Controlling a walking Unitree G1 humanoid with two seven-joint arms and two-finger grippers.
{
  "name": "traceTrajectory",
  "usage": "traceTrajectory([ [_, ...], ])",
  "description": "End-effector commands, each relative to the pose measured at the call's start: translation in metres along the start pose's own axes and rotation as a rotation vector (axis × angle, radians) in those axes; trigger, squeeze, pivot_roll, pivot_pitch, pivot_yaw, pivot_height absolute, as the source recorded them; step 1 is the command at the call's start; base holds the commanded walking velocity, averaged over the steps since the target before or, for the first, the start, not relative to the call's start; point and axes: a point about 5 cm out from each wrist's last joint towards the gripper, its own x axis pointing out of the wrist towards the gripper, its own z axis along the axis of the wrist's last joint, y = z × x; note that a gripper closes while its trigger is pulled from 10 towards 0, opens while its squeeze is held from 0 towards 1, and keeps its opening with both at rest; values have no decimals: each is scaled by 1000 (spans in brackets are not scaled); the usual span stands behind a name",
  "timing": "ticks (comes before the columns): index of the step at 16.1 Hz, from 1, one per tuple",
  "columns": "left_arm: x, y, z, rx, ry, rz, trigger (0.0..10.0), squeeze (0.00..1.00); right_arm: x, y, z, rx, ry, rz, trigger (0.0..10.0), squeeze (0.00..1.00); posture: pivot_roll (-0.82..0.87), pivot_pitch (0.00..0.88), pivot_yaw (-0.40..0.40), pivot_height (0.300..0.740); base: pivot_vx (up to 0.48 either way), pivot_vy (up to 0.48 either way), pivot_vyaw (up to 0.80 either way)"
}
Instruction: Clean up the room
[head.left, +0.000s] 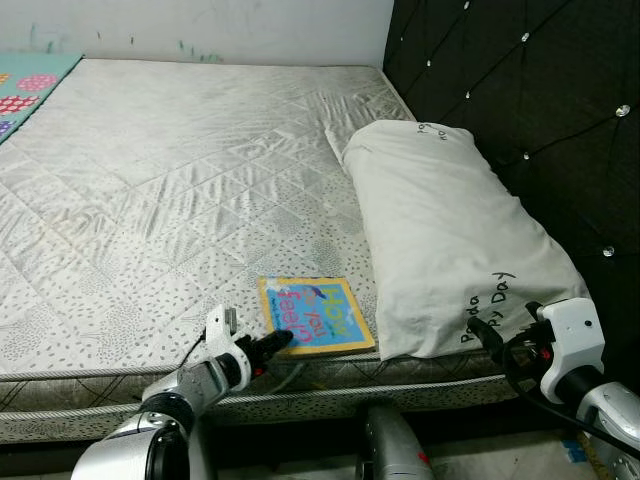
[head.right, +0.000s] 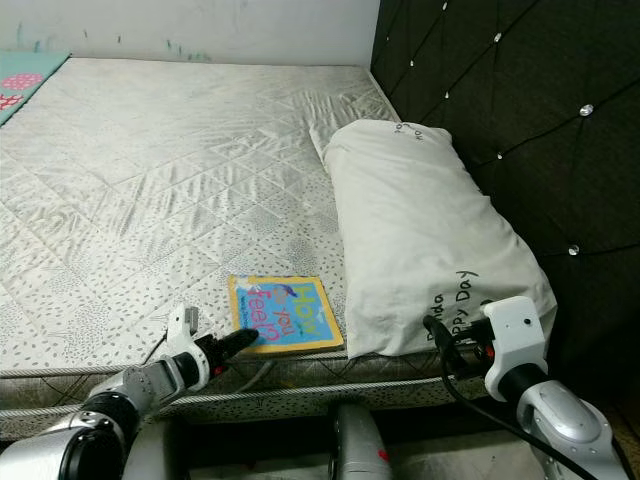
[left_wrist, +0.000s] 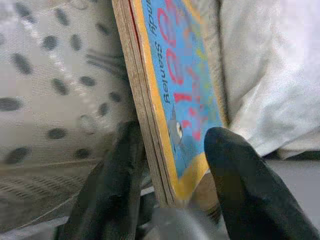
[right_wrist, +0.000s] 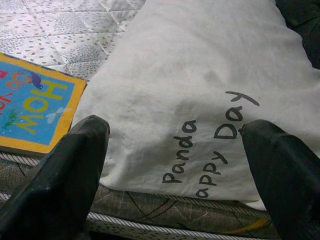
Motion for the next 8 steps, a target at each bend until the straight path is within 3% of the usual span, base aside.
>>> traceTrajectory([
  [1, -1, 4, -3, 31, 28, 32, 10000, 1000, 1, 0, 2, -7, -8, -1, 10000, 0, -368, 0, -73, 577, 0, 0, 0],
  [3, -10, 18, -2, 82, 28, 144, 10000, 1000, 4, 3, -1, 3, -8, 7, 10000, 0, -344, 0, -65, 577, 0, 0, 0],
  [8, -20, 28, 9, 147, -6, 218, 10000, 1000, 11, 12, -4, 16, -16, 27, 10000, 0, -300, 0, -56, 577, 0, 0, 0],
])
